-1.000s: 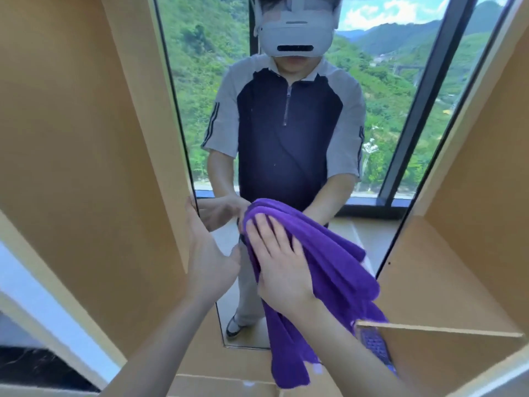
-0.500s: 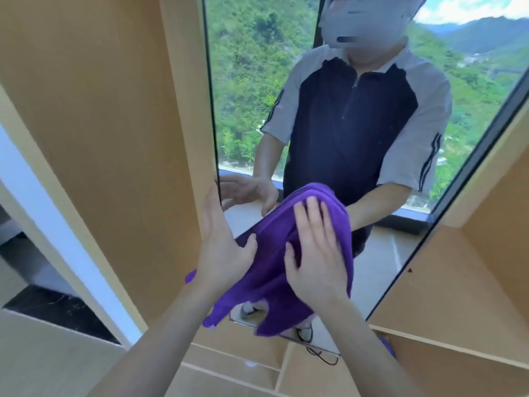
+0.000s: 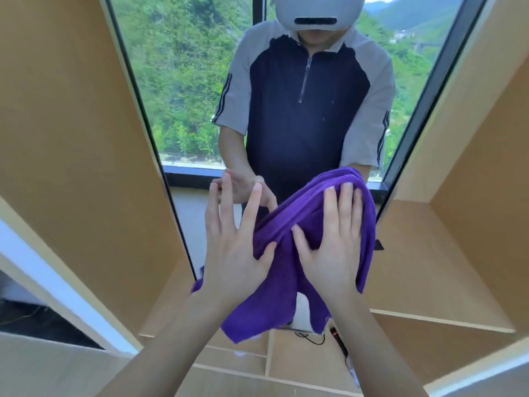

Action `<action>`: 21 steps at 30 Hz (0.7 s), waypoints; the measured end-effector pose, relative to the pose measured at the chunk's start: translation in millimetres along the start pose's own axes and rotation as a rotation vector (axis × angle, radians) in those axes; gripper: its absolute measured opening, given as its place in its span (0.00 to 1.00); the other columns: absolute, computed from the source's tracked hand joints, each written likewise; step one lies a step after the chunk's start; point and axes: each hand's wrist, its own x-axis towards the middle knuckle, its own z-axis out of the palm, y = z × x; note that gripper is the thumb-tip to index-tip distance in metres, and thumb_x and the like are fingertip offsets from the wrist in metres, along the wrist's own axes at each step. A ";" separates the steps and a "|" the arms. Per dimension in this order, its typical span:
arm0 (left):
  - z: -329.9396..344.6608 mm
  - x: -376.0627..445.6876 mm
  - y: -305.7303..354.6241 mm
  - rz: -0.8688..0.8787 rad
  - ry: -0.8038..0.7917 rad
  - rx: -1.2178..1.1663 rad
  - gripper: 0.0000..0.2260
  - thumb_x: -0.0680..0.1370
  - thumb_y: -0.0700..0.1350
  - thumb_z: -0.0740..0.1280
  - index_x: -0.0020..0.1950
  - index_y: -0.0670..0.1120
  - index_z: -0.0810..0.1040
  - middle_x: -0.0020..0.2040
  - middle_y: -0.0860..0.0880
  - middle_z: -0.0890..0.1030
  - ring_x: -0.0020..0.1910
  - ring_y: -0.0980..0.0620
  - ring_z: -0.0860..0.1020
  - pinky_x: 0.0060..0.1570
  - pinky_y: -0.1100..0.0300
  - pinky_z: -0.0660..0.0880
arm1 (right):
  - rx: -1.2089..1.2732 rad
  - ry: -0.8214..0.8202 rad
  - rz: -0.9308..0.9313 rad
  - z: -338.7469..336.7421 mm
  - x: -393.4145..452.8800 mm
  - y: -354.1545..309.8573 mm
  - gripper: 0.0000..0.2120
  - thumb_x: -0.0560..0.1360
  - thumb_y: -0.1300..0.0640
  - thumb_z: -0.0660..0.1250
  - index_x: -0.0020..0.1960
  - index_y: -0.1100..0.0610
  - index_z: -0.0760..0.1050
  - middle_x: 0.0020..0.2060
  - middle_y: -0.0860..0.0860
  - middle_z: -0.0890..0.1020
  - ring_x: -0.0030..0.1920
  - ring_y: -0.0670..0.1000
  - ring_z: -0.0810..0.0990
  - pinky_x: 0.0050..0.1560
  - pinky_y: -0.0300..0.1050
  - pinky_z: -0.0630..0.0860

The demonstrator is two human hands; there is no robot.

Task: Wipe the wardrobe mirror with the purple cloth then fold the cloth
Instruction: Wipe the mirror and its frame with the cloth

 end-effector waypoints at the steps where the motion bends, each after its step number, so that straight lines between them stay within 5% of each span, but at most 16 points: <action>1: 1.4 -0.3 -0.8 0.004 0.005 0.013 0.45 0.72 0.50 0.75 0.84 0.51 0.55 0.84 0.41 0.43 0.83 0.38 0.43 0.80 0.44 0.51 | 0.034 0.008 0.039 2.1 -6.4 4.6 0.40 0.77 0.45 0.65 0.82 0.50 0.48 0.81 0.39 0.38 0.81 0.44 0.37 0.79 0.39 0.41; 5: 6.9 -1.4 1.2 0.008 0.017 0.071 0.43 0.74 0.56 0.71 0.84 0.47 0.56 0.83 0.36 0.46 0.82 0.35 0.44 0.79 0.40 0.52 | 0.070 -0.074 0.184 16.5 -48.3 10.7 0.46 0.75 0.57 0.71 0.82 0.50 0.45 0.81 0.40 0.38 0.81 0.46 0.37 0.80 0.43 0.41; 8: 9.4 -3.4 1.9 0.010 0.003 0.090 0.44 0.73 0.56 0.70 0.84 0.46 0.54 0.83 0.35 0.46 0.82 0.34 0.44 0.77 0.35 0.55 | -0.012 -0.138 0.186 26.2 -74.6 8.6 0.48 0.71 0.64 0.76 0.81 0.55 0.50 0.81 0.51 0.51 0.82 0.55 0.47 0.77 0.58 0.56; 11: 8.0 -4.1 1.1 0.017 -0.006 0.095 0.42 0.73 0.58 0.68 0.83 0.46 0.56 0.83 0.35 0.46 0.82 0.34 0.44 0.77 0.34 0.57 | -0.043 -0.129 0.110 22.3 -70.2 9.4 0.47 0.68 0.64 0.78 0.79 0.57 0.54 0.78 0.55 0.56 0.78 0.60 0.54 0.72 0.59 0.60; 16: 4.3 -3.7 -6.3 0.052 -0.009 0.105 0.43 0.72 0.53 0.72 0.83 0.47 0.57 0.83 0.34 0.47 0.82 0.35 0.45 0.77 0.35 0.58 | 0.076 0.004 -0.032 -8.6 10.4 9.8 0.46 0.72 0.55 0.73 0.81 0.54 0.49 0.80 0.50 0.46 0.81 0.47 0.36 0.80 0.45 0.40; 21: 2.2 -5.0 -8.7 0.042 -0.030 0.059 0.42 0.73 0.52 0.73 0.83 0.49 0.57 0.83 0.37 0.47 0.83 0.37 0.45 0.78 0.38 0.58 | 0.059 0.092 -0.042 -4.8 21.8 11.7 0.43 0.73 0.50 0.68 0.81 0.53 0.50 0.80 0.51 0.47 0.81 0.47 0.36 0.79 0.42 0.37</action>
